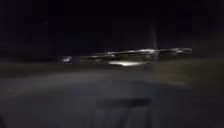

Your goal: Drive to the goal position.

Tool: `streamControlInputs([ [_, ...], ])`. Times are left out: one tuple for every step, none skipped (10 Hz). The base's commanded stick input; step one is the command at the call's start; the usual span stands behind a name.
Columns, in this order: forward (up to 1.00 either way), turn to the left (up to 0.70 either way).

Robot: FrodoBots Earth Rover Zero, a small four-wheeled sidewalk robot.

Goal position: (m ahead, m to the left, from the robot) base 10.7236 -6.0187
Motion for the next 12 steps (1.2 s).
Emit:
streamControlInputs([
  [0.7, 0.0],
  [0.7, 0.0],
  [0.7, 0.0],
  [0.7, 0.0],
  [0.7, 0.0],
  [0.7, 0.0],
  [0.7, 0.0],
  [0.7, 0.0],
  [0.7, -0.27],
  [0.7, -0.27],
  [0.7, -0.27],
  [0.7, 0.0],
])
